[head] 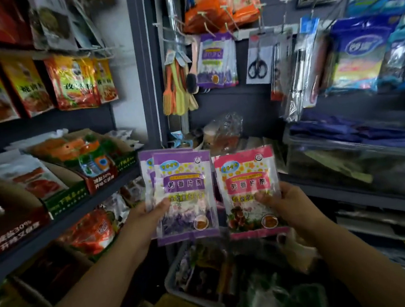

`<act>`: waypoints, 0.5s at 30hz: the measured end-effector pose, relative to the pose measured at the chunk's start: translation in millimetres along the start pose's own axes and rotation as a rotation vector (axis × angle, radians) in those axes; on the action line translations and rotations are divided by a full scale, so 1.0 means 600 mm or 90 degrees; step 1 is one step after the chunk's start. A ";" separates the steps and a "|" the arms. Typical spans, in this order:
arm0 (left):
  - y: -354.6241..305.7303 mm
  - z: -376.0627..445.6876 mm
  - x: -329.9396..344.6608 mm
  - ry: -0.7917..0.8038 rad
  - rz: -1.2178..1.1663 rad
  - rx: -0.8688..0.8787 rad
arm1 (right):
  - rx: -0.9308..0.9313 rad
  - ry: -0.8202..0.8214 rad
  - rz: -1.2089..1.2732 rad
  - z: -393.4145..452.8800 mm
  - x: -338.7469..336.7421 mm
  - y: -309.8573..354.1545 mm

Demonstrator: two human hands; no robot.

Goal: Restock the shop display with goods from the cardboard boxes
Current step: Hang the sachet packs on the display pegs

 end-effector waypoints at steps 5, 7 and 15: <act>-0.012 0.044 0.007 -0.008 -0.023 0.010 | -0.032 -0.002 -0.031 0.036 0.008 0.034; -0.019 0.056 0.016 -0.013 -0.020 0.014 | -0.049 0.004 -0.021 0.051 0.008 0.043; -0.057 0.119 0.049 -0.046 -0.024 0.081 | -0.098 0.023 -0.010 0.139 -0.017 0.093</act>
Point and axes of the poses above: each hand's wrist, its own z-axis towards the middle knuckle, its own x-axis out of the palm, y = z × x, the point moved 2 cm from there along z, towards the middle knuckle, and after that the axes turned 5 degrees about x, right-handed, at the moved point
